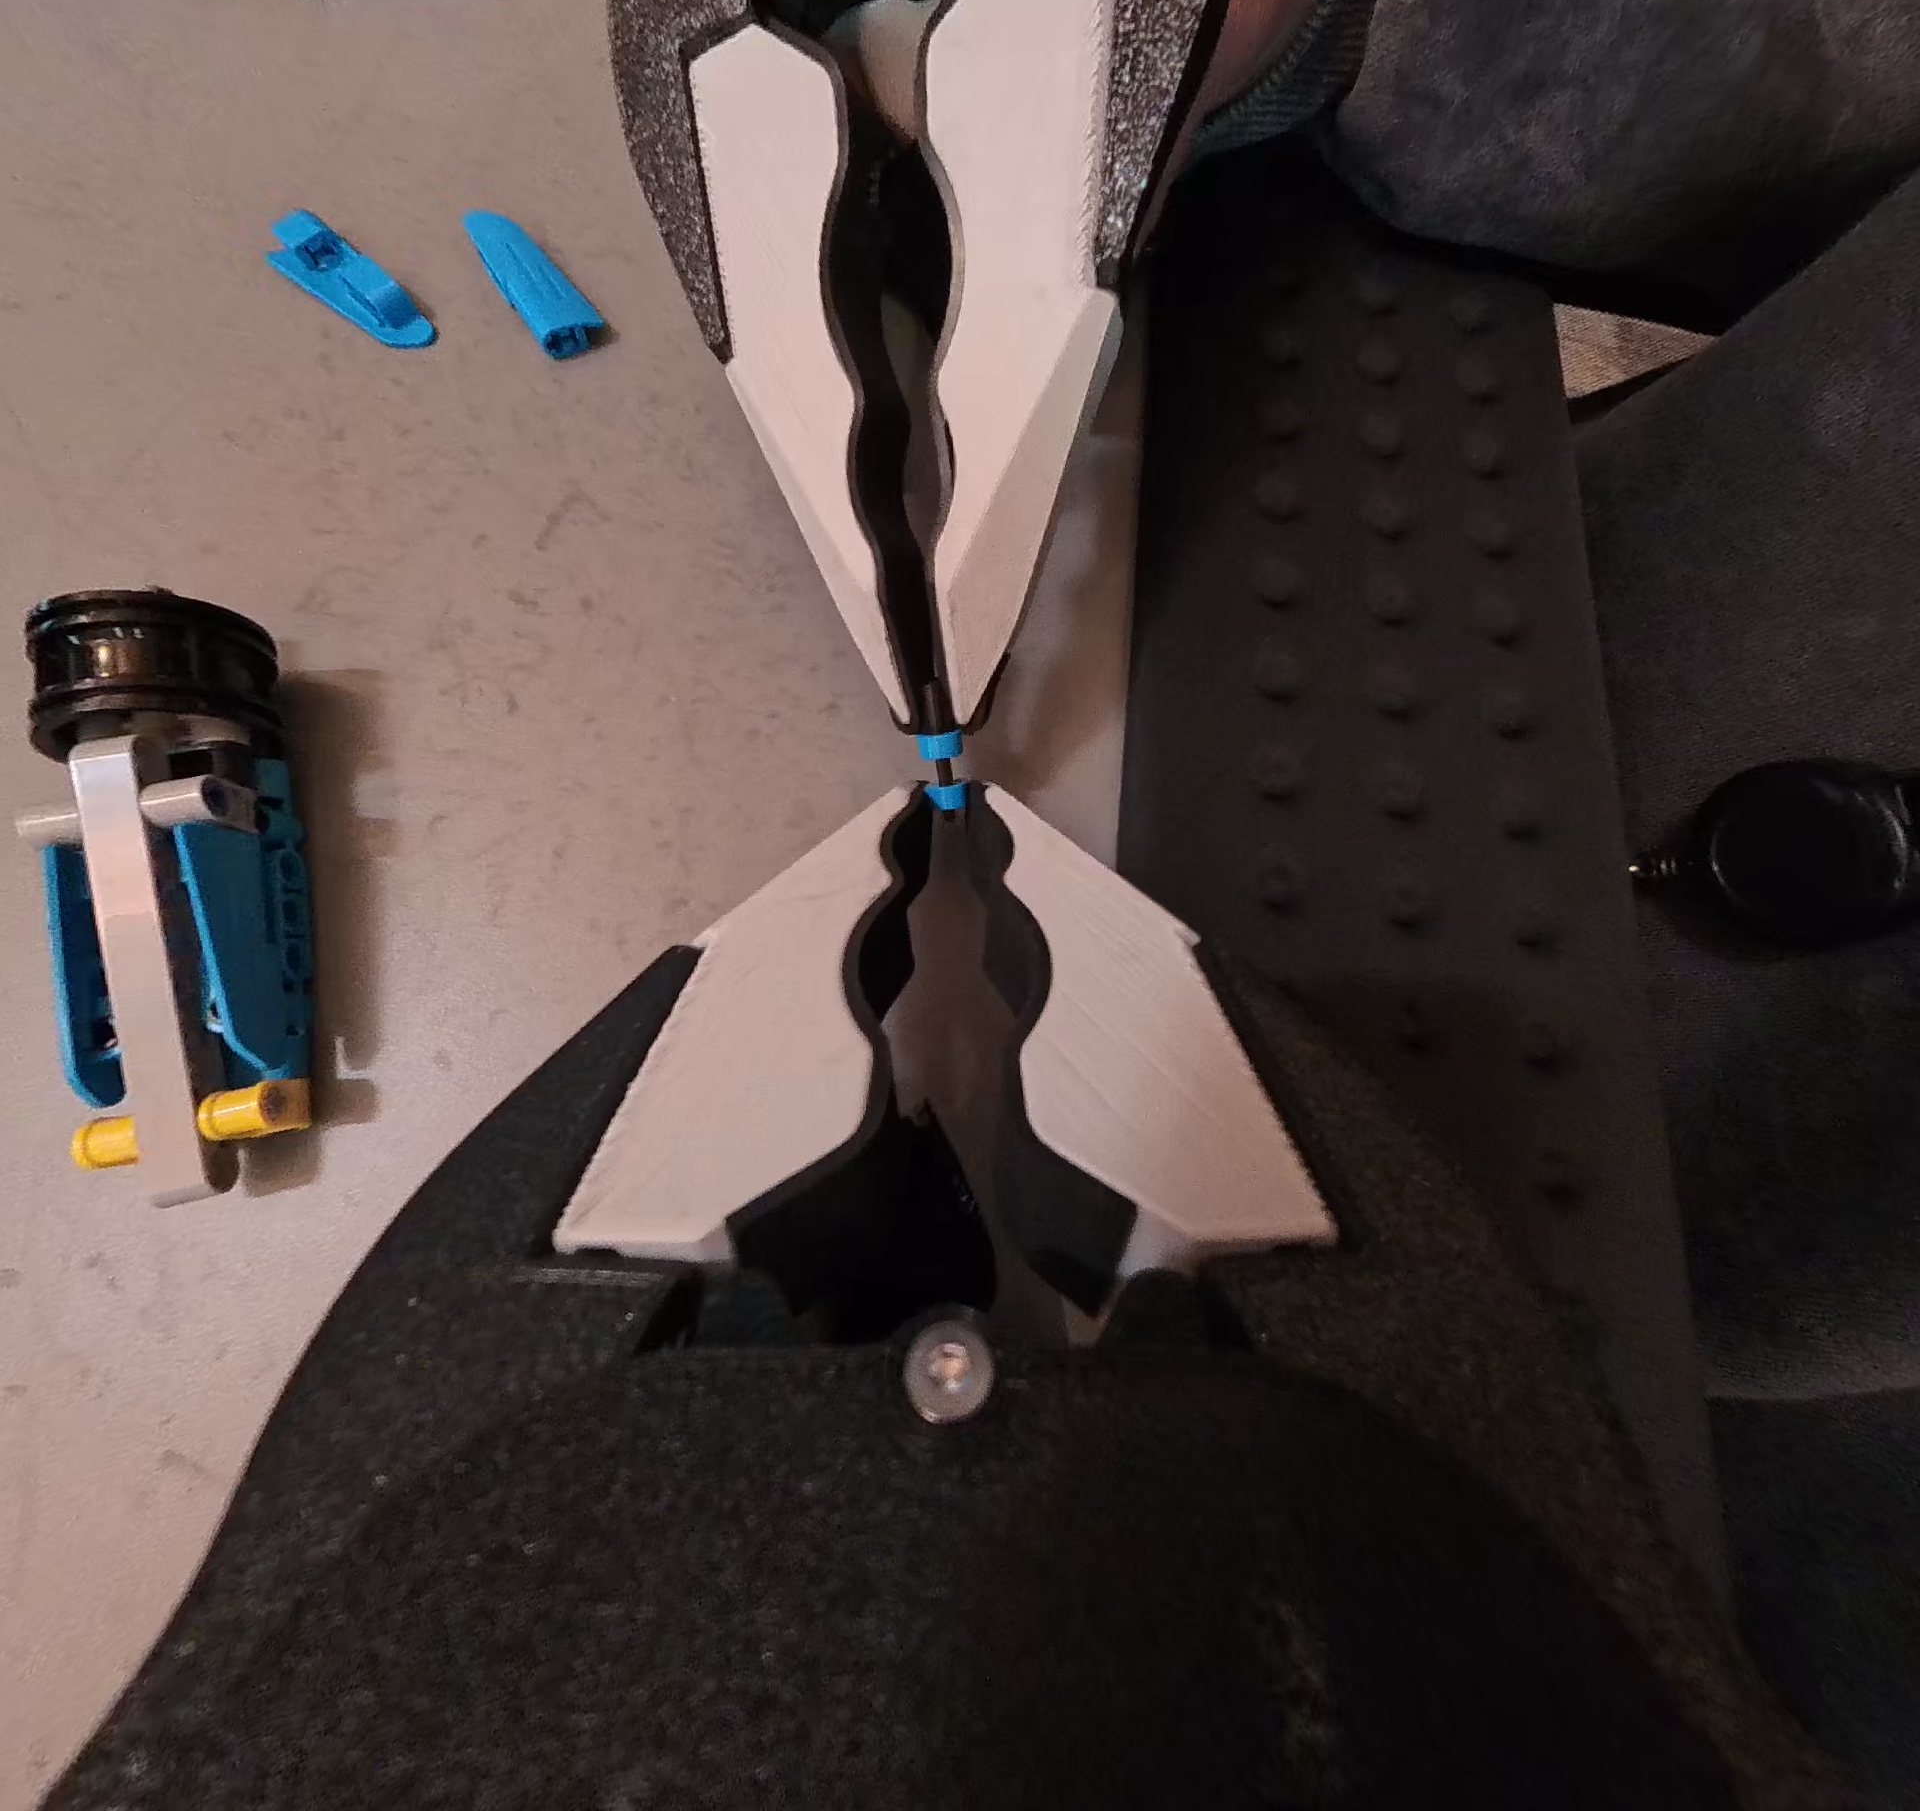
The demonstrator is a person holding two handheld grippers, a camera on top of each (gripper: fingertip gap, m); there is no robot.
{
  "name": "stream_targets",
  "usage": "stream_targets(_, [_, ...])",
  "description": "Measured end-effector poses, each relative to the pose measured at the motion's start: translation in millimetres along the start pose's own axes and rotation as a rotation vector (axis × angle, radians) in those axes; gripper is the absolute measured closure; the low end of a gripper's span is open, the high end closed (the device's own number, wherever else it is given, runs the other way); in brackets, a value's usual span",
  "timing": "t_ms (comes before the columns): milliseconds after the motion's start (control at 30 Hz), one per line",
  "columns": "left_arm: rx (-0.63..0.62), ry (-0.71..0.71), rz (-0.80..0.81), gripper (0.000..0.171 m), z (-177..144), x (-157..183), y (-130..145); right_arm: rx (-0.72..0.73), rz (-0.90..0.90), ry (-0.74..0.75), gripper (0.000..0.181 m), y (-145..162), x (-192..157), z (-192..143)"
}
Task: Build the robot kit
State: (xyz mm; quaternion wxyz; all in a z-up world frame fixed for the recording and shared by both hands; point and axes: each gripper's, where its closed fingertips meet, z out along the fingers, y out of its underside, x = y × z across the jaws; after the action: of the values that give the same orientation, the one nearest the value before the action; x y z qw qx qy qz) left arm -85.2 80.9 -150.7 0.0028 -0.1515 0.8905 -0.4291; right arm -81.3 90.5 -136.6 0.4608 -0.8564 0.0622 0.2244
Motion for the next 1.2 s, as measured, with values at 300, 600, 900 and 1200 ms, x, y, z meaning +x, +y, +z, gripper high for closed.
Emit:
stream_targets(300, [0.009,-0.009,-0.007,0.169,0,-2,-2,0.000,-0.017,0.016,0.179,0,1,0])
stream_targets(600, [0.061,0.024,-0.044,0.166,-4,-1,-8,0.047,-0.058,0.020,0.159,-3,0,-14])
stream_targets(900, [0.065,0.044,-0.048,0.166,-4,1,-9,0.027,-0.132,0.061,0.177,-3,-1,-10])
stream_targets(1200, [0.087,0.001,-0.018,0.168,-4,-1,-14,0.040,-0.103,0.035,0.178,-4,0,-11])
